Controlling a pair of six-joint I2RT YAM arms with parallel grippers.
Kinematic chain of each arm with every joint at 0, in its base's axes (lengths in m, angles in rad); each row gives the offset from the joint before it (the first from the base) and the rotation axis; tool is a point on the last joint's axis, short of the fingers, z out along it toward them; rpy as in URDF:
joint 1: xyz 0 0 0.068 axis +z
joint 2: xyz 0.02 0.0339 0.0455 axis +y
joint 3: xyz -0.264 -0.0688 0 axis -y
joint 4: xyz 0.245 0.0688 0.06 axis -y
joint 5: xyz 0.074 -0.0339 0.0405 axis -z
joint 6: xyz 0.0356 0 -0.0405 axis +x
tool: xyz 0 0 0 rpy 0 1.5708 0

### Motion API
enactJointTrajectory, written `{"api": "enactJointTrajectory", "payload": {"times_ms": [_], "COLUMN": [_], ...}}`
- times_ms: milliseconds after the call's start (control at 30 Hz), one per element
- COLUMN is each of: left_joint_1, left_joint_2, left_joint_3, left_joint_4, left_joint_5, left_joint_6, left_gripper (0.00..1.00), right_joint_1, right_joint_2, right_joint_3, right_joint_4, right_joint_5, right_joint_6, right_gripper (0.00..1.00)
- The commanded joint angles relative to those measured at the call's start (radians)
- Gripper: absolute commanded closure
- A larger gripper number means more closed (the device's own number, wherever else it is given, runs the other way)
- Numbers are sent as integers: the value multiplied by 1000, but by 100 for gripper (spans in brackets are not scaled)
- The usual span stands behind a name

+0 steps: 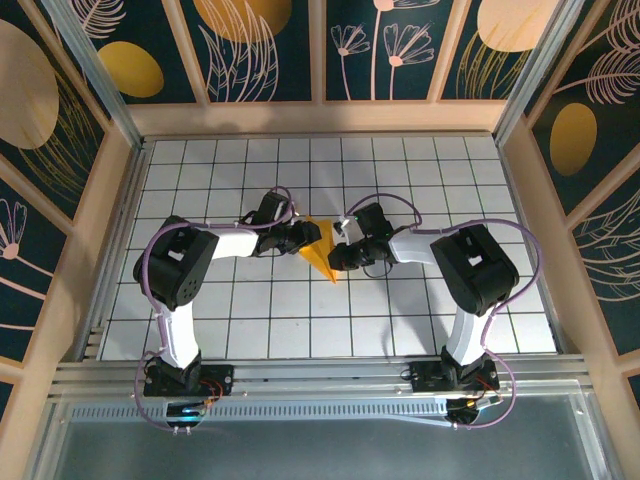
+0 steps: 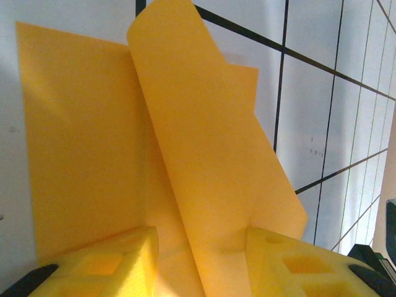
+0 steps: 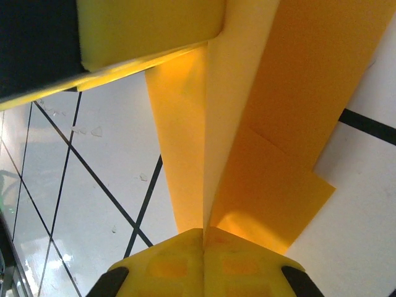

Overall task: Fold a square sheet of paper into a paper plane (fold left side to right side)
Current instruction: Fourth fold the wing at the center of the table.

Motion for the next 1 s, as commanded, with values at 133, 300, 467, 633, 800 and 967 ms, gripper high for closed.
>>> {"api": "enactJointTrajectory", "payload": {"times_ms": [133, 300, 467, 633, 800, 967], "left_joint_1": [4, 5, 5, 4, 5, 4], "left_joint_2": [37, 35, 29, 30, 30, 29], "left_joint_3": [3, 2, 2, 2, 1, 1], "left_joint_4": [-75, -74, -74, -72, -70, -70], "left_joint_5": [-61, -61, -61, -61, -58, -58], "left_joint_6": [29, 30, 30, 28, 28, 28], "left_gripper": [59, 59, 59, 59, 59, 59], "right_joint_1": [-14, -73, -101, -99, -88, -83], "right_joint_2": [-63, -106, -88, -36, 9, 48], "right_joint_3": [-27, -46, -36, 2, 44, 72], "right_joint_4": [18, 39, 81, 109, 127, 141], "right_joint_5": [-52, -87, -125, -131, -146, -148], "right_joint_6": [18, 26, 56, 84, 95, 107], "right_gripper": [78, 64, 60, 60, 61, 62]}}
